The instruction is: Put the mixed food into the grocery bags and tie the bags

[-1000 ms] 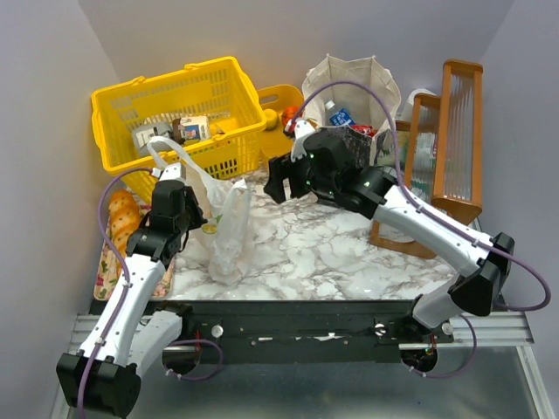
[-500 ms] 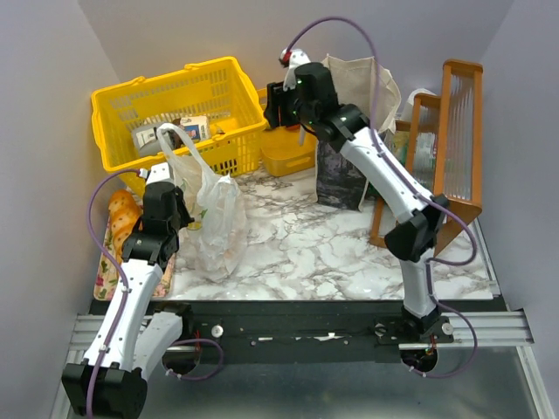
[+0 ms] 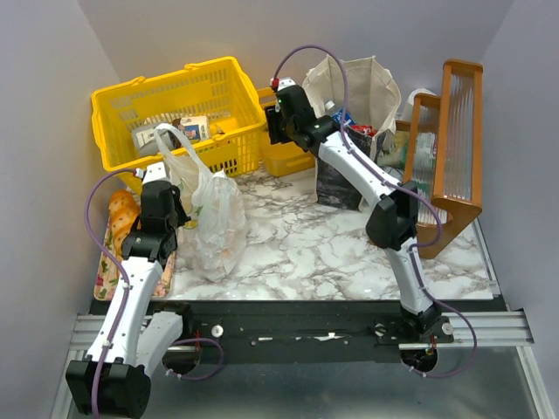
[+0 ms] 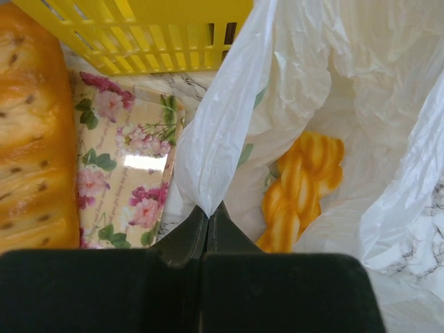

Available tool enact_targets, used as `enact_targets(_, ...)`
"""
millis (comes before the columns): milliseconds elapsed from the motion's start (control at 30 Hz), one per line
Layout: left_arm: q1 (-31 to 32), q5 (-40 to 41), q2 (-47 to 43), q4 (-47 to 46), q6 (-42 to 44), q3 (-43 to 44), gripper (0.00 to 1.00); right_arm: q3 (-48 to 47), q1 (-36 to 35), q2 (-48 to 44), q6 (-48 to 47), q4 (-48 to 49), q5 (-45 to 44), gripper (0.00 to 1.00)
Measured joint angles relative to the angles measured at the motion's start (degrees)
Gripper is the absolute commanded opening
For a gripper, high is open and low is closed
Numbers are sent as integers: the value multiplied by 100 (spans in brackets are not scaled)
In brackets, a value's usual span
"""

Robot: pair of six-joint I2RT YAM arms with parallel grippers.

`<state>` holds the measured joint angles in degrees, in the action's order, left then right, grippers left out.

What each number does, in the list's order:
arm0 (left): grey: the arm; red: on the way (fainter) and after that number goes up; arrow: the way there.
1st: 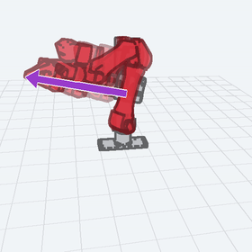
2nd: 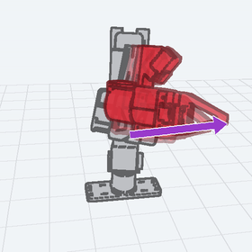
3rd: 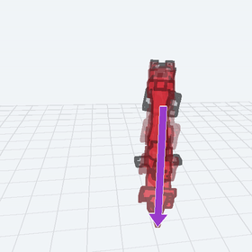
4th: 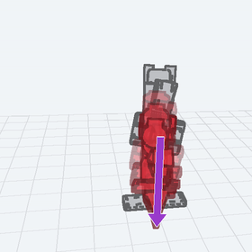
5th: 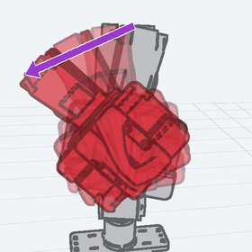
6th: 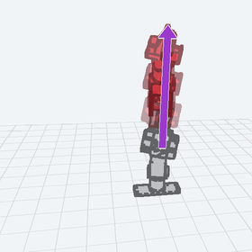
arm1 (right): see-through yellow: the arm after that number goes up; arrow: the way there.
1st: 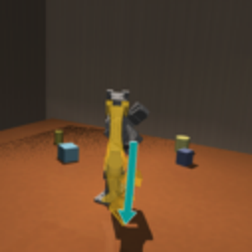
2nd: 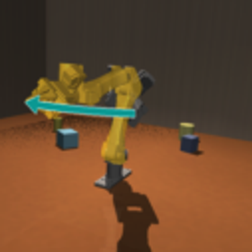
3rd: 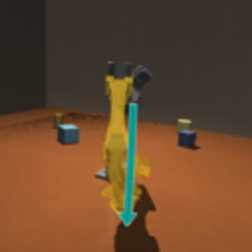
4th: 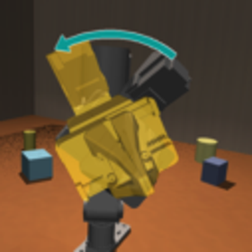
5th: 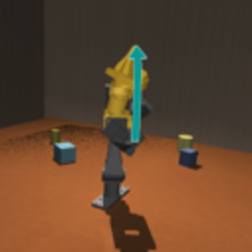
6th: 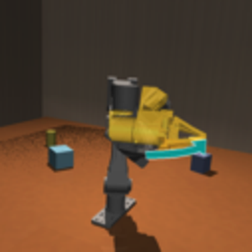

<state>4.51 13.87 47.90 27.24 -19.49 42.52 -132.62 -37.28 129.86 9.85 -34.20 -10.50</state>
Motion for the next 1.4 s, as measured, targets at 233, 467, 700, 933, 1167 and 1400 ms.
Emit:
enact_targets(233,-136,-28,0,-74,0,0,0,92,245,595,107,70,-83,55)
enact_targets(467,-201,-50,-33,-122,2,0,0,323,446,612,109,63,76,55)
enact_targets(700,-289,-52,-35,-192,68,22,0,669,212,612,44,-66,603,55)
enact_targets(933,-323,-63,-57,-232,107,22,0,1340,-33,348,24,7,708,54)
enact_targets(1167,-341,-146,-81,-291,107,22,0,1808,-208,-205,155,-219,1198,54)
enact_targets(1400,-361,-210,-107,-341,109,22,0,2059,-365,-540,275,-328,1797,54)
